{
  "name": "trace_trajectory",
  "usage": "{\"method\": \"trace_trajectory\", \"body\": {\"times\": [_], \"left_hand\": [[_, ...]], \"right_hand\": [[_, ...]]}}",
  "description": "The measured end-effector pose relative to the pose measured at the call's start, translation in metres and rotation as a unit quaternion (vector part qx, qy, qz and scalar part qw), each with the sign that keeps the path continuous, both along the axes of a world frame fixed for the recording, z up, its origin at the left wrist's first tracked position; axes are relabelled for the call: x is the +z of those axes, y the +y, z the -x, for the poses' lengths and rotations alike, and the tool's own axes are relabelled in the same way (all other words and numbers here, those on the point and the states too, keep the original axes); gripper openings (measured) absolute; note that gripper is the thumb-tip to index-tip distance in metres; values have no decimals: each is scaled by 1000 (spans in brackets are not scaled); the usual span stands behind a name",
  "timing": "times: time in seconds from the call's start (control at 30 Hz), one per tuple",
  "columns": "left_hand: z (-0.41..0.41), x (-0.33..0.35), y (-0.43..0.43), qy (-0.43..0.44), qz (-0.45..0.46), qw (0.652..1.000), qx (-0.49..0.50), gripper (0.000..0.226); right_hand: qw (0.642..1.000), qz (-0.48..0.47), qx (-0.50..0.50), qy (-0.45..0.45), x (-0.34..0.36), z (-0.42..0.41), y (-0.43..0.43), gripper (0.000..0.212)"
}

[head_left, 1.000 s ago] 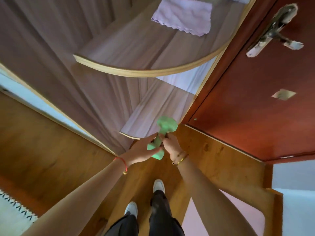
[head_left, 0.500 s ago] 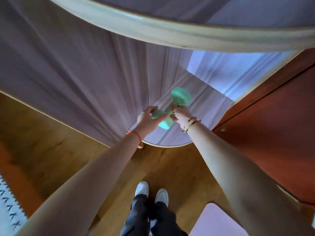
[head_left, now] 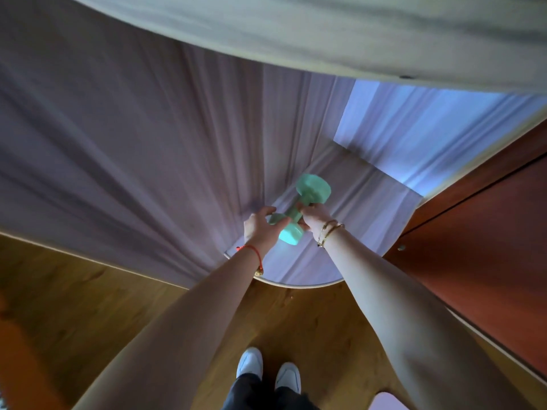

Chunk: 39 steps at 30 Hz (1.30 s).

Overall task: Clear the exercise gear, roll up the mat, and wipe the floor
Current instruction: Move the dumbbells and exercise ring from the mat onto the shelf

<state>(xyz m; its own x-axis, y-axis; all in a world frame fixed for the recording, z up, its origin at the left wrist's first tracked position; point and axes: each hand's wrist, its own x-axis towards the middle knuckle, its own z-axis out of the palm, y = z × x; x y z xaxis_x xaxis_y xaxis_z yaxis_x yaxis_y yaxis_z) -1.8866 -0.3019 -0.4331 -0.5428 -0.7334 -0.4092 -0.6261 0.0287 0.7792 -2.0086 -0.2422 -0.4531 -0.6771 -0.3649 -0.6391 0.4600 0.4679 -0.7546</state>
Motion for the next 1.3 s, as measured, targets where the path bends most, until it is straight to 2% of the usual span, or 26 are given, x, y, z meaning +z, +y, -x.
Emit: {"method": "trace_trajectory", "body": {"times": [0.07,0.2,0.47,0.57,0.7,0.87,1.07,1.17,1.3], "left_hand": [[0,-3,-1,12,-7,1000,10,52],[-5,-4,1,21,-9,1000,-16,58],[-9,0,2,24,-16,999,-18,58],[-11,6,3,16,-11,1000,-20,58],[-17,21,4,15,1,1000,-13,55],[-33,44,7,61,-59,996,10,61],[-56,76,25,146,-162,974,57,42],[-69,89,33,210,-251,944,44,28],[-79,107,39,234,-288,929,-4,32]], "right_hand": [[1000,0,-8,3,-1,0,-1,5],[1000,-11,-18,-1,-4,1,-2,17],[999,-8,-7,-45,0,2,2,13],[998,2,-4,-62,11,1,7,27],[998,12,-12,-53,24,-2,19,30],[996,13,-63,-56,42,-12,58,42],[989,42,-71,-121,72,-30,114,47],[987,76,-85,-115,93,-40,134,47],[979,126,-126,-99,117,-66,160,47]]}}
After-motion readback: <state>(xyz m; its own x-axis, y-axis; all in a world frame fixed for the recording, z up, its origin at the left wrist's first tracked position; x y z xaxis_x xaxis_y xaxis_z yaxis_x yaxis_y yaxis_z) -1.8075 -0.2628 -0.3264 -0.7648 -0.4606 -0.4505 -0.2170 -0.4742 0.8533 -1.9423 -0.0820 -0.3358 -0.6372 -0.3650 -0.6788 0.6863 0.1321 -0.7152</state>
